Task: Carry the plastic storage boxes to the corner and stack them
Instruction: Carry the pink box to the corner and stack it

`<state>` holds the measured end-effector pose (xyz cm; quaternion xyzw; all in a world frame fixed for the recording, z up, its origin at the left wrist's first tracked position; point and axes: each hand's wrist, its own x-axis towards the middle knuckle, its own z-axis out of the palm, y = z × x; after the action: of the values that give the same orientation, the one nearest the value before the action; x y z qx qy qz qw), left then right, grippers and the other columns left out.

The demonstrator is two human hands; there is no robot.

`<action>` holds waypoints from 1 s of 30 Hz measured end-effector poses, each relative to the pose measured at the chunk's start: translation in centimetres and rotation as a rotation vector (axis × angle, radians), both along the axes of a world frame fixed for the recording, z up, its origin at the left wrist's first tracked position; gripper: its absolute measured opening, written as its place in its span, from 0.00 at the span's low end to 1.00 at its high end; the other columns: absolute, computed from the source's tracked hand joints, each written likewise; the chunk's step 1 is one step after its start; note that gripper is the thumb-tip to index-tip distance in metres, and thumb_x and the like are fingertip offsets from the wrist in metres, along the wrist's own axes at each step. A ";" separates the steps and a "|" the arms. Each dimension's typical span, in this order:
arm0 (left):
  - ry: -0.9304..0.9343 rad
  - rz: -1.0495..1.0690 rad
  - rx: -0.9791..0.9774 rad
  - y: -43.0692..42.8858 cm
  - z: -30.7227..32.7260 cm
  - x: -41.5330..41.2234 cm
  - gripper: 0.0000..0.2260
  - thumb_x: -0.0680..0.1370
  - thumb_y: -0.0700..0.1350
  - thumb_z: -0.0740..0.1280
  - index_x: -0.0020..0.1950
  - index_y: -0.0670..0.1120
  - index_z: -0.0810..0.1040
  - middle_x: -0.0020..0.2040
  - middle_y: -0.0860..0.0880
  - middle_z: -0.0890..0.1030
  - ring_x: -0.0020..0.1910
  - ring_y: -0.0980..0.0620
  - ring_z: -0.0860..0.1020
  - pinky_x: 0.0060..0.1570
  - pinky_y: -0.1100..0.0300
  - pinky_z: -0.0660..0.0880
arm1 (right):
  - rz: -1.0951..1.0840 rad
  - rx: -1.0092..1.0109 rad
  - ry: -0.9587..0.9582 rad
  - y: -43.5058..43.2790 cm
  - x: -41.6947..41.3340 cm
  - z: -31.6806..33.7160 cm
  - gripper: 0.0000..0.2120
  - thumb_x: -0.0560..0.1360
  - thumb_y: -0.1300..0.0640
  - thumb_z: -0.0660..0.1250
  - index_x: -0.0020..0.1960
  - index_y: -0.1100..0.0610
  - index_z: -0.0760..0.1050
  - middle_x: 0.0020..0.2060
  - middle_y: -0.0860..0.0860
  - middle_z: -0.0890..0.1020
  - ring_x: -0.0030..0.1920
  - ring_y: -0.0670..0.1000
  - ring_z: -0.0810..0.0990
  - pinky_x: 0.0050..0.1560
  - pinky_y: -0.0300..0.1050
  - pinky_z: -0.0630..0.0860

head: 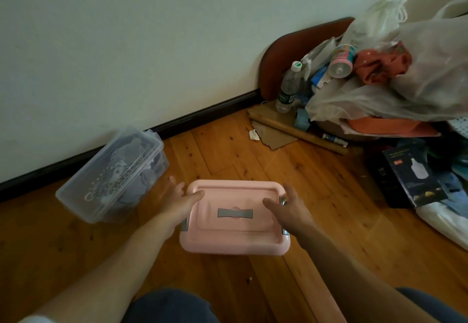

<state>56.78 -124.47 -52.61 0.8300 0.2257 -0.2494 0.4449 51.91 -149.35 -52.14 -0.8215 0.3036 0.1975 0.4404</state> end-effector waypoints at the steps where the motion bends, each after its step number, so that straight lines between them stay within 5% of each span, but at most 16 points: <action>1: 0.027 0.001 -0.027 0.0 -0.1 -0.1 0.35 0.76 0.57 0.67 0.78 0.53 0.55 0.78 0.48 0.59 0.73 0.44 0.63 0.69 0.41 0.61 | 0.003 -0.004 0.018 0.0 -0.1 -0.1 0.39 0.74 0.41 0.68 0.78 0.48 0.52 0.75 0.53 0.64 0.68 0.58 0.71 0.61 0.59 0.76; 7: 0.087 -0.013 -0.043 0.3 -0.5 -0.4 0.35 0.76 0.58 0.67 0.78 0.54 0.54 0.76 0.48 0.62 0.73 0.43 0.63 0.67 0.43 0.62 | -0.047 0.049 0.138 -0.3 -0.5 -0.7 0.47 0.72 0.39 0.70 0.79 0.47 0.44 0.75 0.55 0.62 0.68 0.61 0.71 0.60 0.61 0.75; 22: 0.188 -0.040 -0.056 0.5 -1.3 -0.4 0.40 0.74 0.61 0.68 0.79 0.56 0.50 0.76 0.48 0.63 0.71 0.42 0.65 0.66 0.41 0.64 | -0.046 0.163 0.152 -0.4 -1.2 -0.9 0.44 0.71 0.40 0.71 0.78 0.46 0.48 0.72 0.53 0.66 0.66 0.58 0.72 0.60 0.56 0.75; 30: 0.147 0.019 -0.106 0.6 -1.4 -0.3 0.33 0.75 0.57 0.68 0.77 0.56 0.58 0.69 0.48 0.71 0.62 0.46 0.73 0.53 0.49 0.71 | -0.062 0.175 0.123 -0.8 -1.5 -0.9 0.44 0.72 0.43 0.72 0.78 0.48 0.49 0.72 0.54 0.66 0.66 0.59 0.71 0.61 0.57 0.74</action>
<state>56.49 -123.85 -54.06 0.7826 0.2520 -0.3169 0.4729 50.45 -150.14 -53.06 -0.7564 0.3368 0.2594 0.4970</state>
